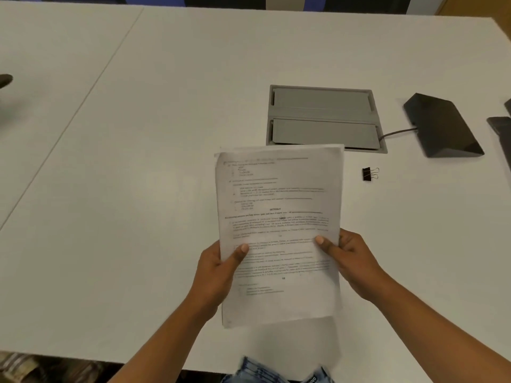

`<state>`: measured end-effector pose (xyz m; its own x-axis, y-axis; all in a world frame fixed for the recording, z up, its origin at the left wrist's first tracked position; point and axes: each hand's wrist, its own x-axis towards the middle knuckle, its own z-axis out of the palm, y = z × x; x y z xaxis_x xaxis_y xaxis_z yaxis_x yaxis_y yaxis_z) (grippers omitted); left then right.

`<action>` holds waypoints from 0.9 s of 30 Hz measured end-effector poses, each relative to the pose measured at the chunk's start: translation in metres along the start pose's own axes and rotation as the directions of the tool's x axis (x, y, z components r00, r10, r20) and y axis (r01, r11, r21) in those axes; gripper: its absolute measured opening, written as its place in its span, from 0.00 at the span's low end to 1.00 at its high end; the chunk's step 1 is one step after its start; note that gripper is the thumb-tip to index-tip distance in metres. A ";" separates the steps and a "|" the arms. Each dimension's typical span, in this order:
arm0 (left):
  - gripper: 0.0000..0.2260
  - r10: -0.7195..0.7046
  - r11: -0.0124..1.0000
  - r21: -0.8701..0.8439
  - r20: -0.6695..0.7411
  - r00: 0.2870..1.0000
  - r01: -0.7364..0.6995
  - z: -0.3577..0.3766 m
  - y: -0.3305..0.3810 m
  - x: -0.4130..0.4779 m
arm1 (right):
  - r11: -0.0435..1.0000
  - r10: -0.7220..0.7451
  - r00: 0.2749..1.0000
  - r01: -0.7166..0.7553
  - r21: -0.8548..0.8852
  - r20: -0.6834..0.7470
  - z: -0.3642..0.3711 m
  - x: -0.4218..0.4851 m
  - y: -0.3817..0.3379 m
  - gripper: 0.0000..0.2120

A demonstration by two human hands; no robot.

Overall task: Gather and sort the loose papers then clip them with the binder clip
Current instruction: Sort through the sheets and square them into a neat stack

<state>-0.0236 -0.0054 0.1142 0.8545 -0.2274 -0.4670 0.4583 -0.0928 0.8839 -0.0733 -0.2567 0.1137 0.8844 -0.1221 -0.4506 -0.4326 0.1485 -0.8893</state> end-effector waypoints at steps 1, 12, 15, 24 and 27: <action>0.11 -0.003 1.000 -0.008 -0.040 0.999 0.003 -0.005 -0.004 -0.003 | 0.999 0.034 0.999 -0.034 -0.004 0.014 0.002 0.004 0.003 0.16; 0.06 -0.044 0.999 -0.012 -0.293 0.955 0.042 -0.074 -0.021 -0.022 | 0.513 0.044 0.802 -0.529 -0.676 -0.595 -0.005 0.041 0.076 0.31; 0.07 -0.059 0.998 -0.008 -0.325 0.944 0.059 -0.083 -0.023 -0.021 | 0.401 0.091 0.783 -0.594 -0.697 -0.615 0.006 0.047 0.080 0.41; 0.05 -0.031 0.999 0.001 -0.401 0.916 0.034 -0.084 -0.021 -0.011 | 0.523 0.249 0.738 -0.648 -0.554 -0.628 0.009 0.053 0.074 0.34; 0.04 -0.022 0.999 0.018 -0.411 0.911 0.032 -0.083 -0.020 -0.008 | 0.633 0.212 0.756 -0.589 -0.503 -0.619 0.002 0.050 0.072 0.23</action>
<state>-0.0192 0.0784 0.0977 0.8692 0.1933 -0.4552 0.4811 -0.1175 0.8688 -0.0598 -0.2506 0.0271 0.4686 -0.6685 -0.5775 -0.8826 -0.3273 -0.3374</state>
